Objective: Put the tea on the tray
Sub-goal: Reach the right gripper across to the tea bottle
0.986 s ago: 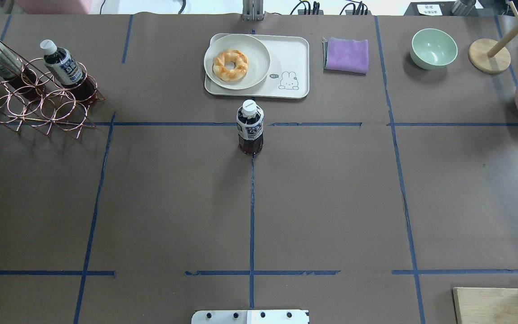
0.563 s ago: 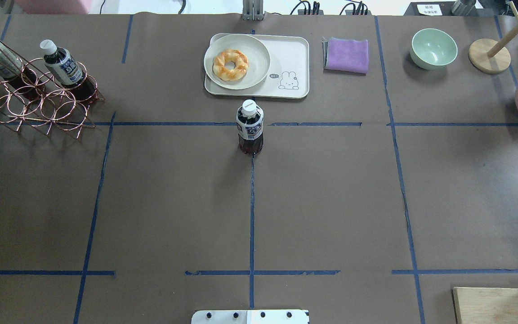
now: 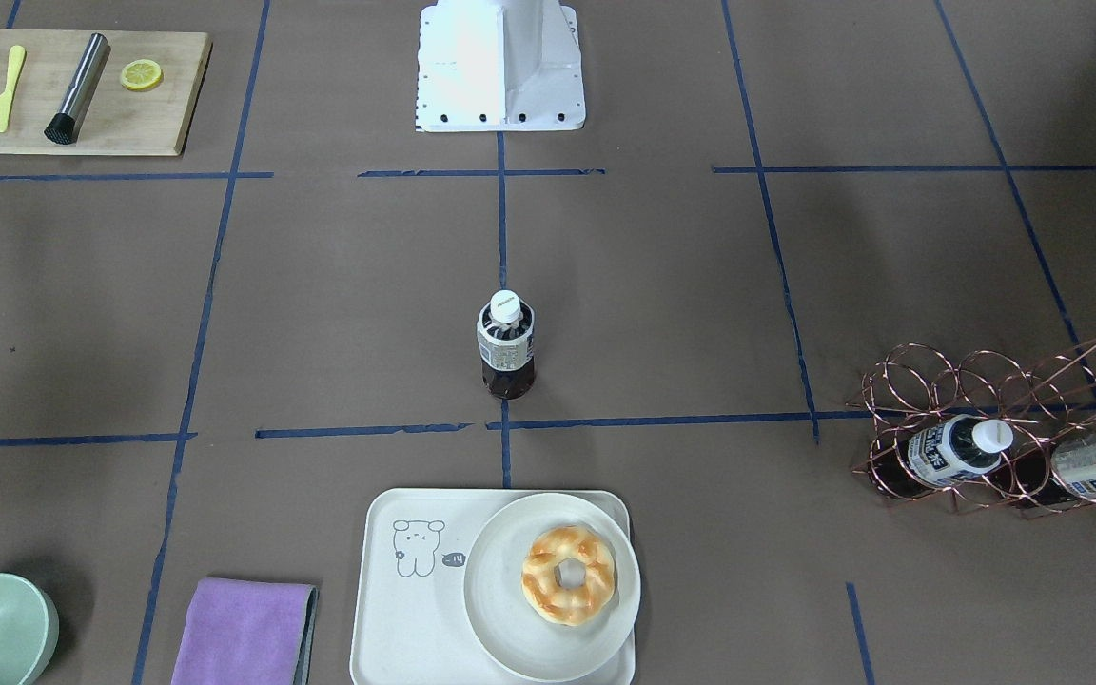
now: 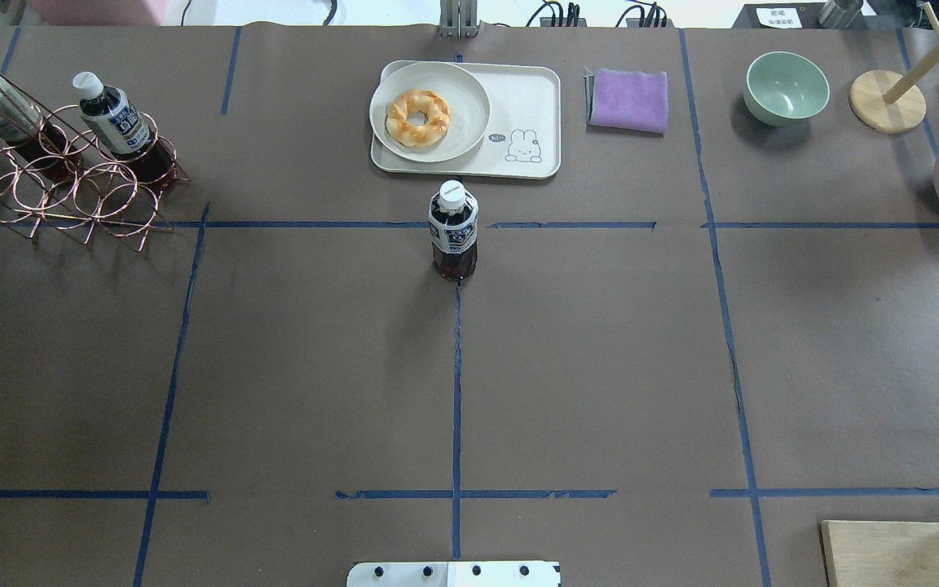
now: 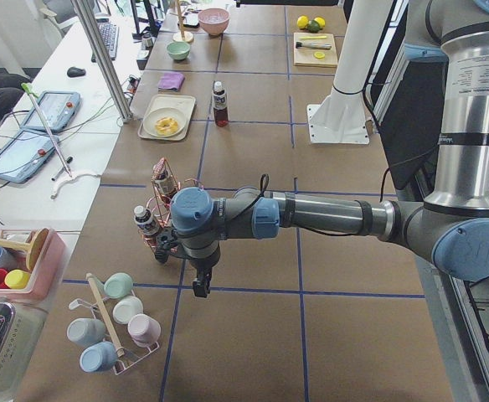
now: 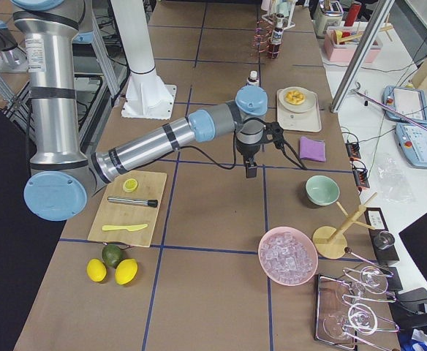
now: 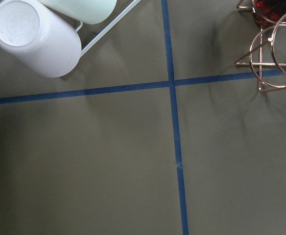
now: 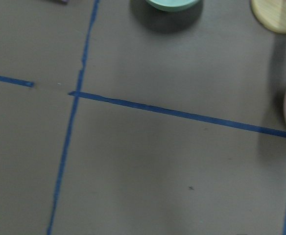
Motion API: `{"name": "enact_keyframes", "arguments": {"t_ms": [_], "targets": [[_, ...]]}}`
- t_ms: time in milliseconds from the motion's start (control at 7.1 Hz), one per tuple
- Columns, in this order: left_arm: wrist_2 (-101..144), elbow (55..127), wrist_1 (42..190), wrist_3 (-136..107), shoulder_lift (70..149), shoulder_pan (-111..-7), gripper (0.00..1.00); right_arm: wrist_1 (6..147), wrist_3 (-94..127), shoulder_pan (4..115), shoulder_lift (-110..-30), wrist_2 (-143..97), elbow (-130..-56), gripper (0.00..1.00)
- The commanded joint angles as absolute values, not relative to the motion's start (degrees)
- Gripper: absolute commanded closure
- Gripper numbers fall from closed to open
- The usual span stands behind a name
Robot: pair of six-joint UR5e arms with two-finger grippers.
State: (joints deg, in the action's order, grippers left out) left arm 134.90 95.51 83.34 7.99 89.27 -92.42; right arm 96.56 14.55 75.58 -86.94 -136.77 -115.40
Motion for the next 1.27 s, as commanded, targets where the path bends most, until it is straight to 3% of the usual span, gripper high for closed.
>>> {"name": "enact_keyframes", "arguments": {"t_ms": [0,563,1127], "targets": [[135.44,95.54,83.85,7.38,89.12,-92.46,0.0,96.5,32.51,67.71,-78.19,-136.94,-118.65,0.0],[135.44,95.54,84.29,7.38,89.12,-92.46,0.0,97.38,56.91,51.62,-56.99,-125.72,-114.19,0.0],[135.44,95.54,84.29,7.38,89.21,-92.46,0.0,97.38,66.44,44.3,-42.47,-114.7,-102.5,0.0]]}}
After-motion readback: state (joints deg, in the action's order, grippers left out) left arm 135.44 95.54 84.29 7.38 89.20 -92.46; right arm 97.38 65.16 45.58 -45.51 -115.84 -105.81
